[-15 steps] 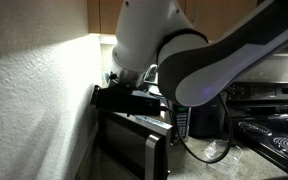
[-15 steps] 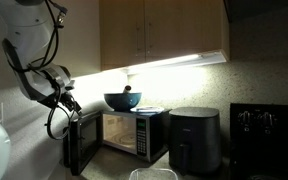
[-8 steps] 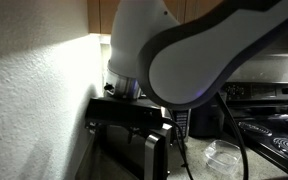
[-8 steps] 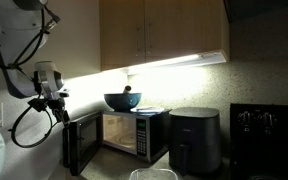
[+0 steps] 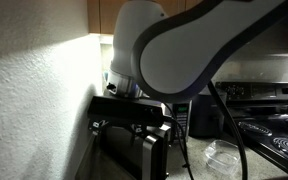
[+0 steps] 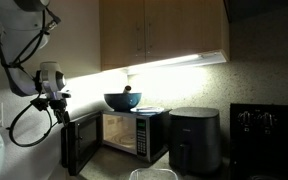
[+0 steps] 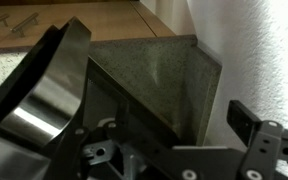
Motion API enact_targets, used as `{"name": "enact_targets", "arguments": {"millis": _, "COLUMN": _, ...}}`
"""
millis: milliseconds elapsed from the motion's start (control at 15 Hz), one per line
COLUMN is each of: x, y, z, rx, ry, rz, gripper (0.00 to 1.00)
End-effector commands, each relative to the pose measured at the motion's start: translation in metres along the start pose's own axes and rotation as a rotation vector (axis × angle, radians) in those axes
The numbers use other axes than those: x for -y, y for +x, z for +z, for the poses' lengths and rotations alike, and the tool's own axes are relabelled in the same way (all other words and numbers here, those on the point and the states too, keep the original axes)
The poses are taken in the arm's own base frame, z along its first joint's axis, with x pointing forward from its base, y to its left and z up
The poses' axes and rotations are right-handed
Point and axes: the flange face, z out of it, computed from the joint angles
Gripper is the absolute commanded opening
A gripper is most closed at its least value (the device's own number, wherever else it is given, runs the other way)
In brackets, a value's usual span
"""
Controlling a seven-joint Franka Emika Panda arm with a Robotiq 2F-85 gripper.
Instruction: Close the microwave door
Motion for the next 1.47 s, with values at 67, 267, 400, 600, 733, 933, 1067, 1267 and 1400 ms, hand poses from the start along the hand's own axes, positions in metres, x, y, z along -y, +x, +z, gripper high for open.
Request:
{"name": "enact_targets", "arguments": {"millis": 67, "x": -0.005, "y": 0.012, "z": -0.005, "rx": -0.078, "ry": 0.043, "rz": 0.052, "gripper": 1.00}}
{"name": "enact_targets", "arguments": {"millis": 267, "x": -0.011, "y": 0.037, "z": -0.012, "rx": -0.229, "ry": 0.110, "rz": 0.103, "gripper": 1.00}}
{"name": "enact_targets", "arguments": {"millis": 400, "x": -0.017, "y": 0.052, "z": -0.017, "rx": -0.326, "ry": 0.142, "rz": 0.144, "gripper": 1.00}}
{"name": "enact_targets", "arguments": {"millis": 600, "x": -0.023, "y": 0.065, "z": -0.020, "rx": -0.436, "ry": 0.150, "rz": 0.191, "gripper": 1.00}}
{"name": "enact_targets", "arguments": {"millis": 733, "x": -0.025, "y": 0.072, "z": -0.021, "rx": -0.493, "ry": 0.153, "rz": 0.220, "gripper": 1.00}}
{"name": "enact_targets", "arguments": {"millis": 933, "x": -0.027, "y": 0.074, "z": -0.018, "rx": -0.485, "ry": 0.146, "rz": 0.212, "gripper": 1.00}}
{"name": "enact_targets", "arguments": {"millis": 1067, "x": -0.025, "y": 0.073, "z": -0.019, "rx": -0.489, "ry": 0.149, "rz": 0.214, "gripper": 1.00}}
{"name": "enact_targets", "arguments": {"millis": 1267, "x": -0.029, "y": 0.048, "z": -0.007, "rx": -0.339, "ry": 0.126, "rz": 0.185, "gripper": 1.00}}
{"name": "enact_targets", "arguments": {"millis": 1400, "x": -0.027, "y": 0.046, "z": -0.001, "rx": -0.252, "ry": 0.101, "rz": 0.251, "gripper": 1.00}}
